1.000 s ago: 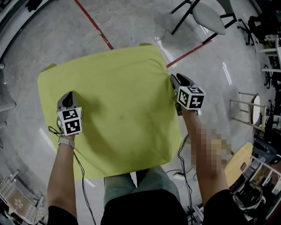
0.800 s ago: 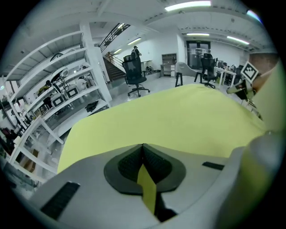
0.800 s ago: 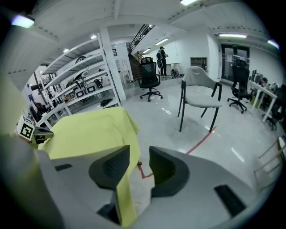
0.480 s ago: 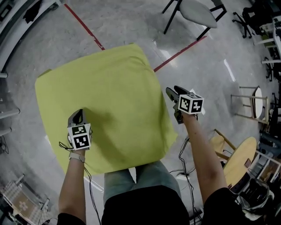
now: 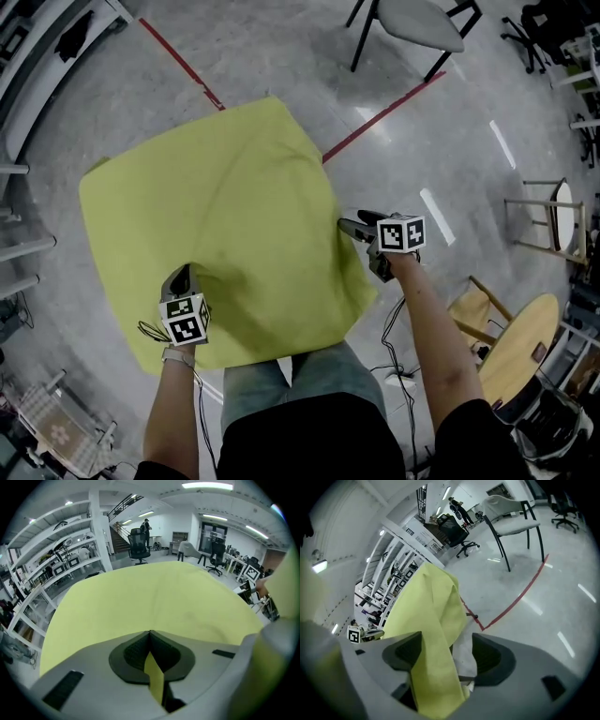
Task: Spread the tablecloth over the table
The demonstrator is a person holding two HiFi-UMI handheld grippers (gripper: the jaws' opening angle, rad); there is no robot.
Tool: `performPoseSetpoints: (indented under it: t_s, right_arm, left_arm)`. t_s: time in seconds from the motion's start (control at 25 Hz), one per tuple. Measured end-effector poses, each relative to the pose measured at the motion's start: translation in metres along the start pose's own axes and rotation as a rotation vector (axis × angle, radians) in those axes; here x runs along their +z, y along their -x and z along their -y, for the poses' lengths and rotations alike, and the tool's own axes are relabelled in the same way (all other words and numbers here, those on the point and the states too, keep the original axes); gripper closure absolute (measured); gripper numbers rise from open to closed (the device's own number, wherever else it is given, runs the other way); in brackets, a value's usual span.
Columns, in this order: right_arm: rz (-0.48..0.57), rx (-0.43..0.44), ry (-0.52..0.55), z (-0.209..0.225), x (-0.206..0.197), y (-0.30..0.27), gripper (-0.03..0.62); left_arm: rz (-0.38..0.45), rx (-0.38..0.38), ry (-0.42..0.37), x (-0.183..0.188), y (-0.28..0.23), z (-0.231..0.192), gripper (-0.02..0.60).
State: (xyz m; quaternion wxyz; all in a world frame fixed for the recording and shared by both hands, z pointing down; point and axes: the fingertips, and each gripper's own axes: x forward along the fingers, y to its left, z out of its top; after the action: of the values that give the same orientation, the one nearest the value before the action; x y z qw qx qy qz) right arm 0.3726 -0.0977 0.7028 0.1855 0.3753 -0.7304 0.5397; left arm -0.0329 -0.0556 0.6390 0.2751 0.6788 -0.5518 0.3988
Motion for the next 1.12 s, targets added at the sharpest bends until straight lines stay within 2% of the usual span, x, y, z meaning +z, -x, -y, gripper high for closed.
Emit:
performPoseSetpoints:
  t_s: [0.2, 0.4, 0.64, 0.76, 0.92, 1.12]
  right_arm:
    - [-0.048, 0.072, -0.012, -0.008, -0.015, -0.011, 0.226]
    - [-0.055, 0.167, -0.068, -0.017, -0.020, -0.019, 0.204]
    - [0.098, 0.214, -0.228, -0.004, 0.013, -0.025, 0.204]
    - [0.105, 0.236, -0.239, -0.008, 0.021, -0.038, 0.204]
    - [0.105, 0.315, -0.286, -0.024, 0.024, -0.061, 0.206]
    - [0.131, 0.435, -0.428, -0.029, 0.025, -0.074, 0.221]
  left_arm:
    - [-0.026, 0.016, -0.140, -0.008, 0.006, -0.009, 0.571]
    - [-0.055, 0.043, -0.193, -0.018, 0.012, -0.019, 0.571]
    - [-0.112, 0.083, -0.165, -0.035, 0.021, -0.032, 0.571]
    - [-0.110, 0.094, -0.135, -0.035, 0.020, -0.032, 0.571]
    - [-0.087, 0.104, -0.050, -0.036, 0.021, -0.034, 0.572]
    - [-0.092, 0.108, -0.047, -0.036, 0.018, -0.035, 0.572]
